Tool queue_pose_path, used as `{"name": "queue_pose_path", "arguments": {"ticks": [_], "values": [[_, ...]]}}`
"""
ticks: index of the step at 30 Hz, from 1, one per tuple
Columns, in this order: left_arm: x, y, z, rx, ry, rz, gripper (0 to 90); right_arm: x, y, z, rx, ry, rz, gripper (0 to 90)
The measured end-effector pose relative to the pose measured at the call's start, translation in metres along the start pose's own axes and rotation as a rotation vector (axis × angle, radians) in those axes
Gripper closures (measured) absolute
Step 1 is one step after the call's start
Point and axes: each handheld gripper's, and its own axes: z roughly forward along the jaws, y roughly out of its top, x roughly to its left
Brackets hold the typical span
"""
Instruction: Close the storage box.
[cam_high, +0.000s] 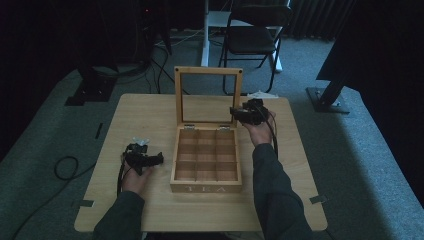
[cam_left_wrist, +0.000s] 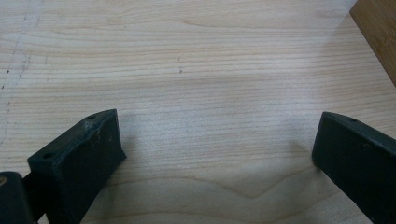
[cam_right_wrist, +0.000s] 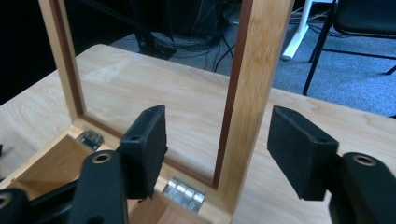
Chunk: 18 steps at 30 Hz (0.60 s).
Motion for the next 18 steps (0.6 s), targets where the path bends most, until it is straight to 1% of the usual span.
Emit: {"name": "queue_pose_path", "arguments": {"ticks": [3,6,7,8,10,13,16,18], "values": [[0.0,0.0,0.0,-0.001,0.001,0.0,1.6,-0.002,0.007,0.006,0.014,-0.014,0.001,35.4],[0.0,0.0,0.0,-0.001,0.001,-0.001,1.6,-0.003,0.012,0.012,0.016,-0.01,0.009,36.4],[0.0,0.0,0.0,0.0,0.0,-0.001,1.6,-0.004,0.014,0.014,0.016,-0.01,0.007,38.4],[0.0,0.0,0.0,0.0,0.001,-0.001,1.6,-0.003,0.016,0.016,0.02,-0.006,0.002,38.3],[0.0,0.0,0.0,0.001,0.0,0.0,1.6,-0.003,0.021,0.018,0.024,-0.025,-0.012,38.7],[0.0,0.0,0.0,0.0,0.0,0.0,1.6,-0.007,0.028,0.021,0.018,-0.02,0.012,40.3],[0.0,0.0,0.0,0.001,0.0,0.0,1.6,-0.01,0.032,0.023,0.006,-0.008,0.026,41.2],[0.0,0.0,0.0,0.0,0.0,-0.001,1.6,-0.011,0.034,0.024,0.011,-0.005,0.026,42.1]]}}
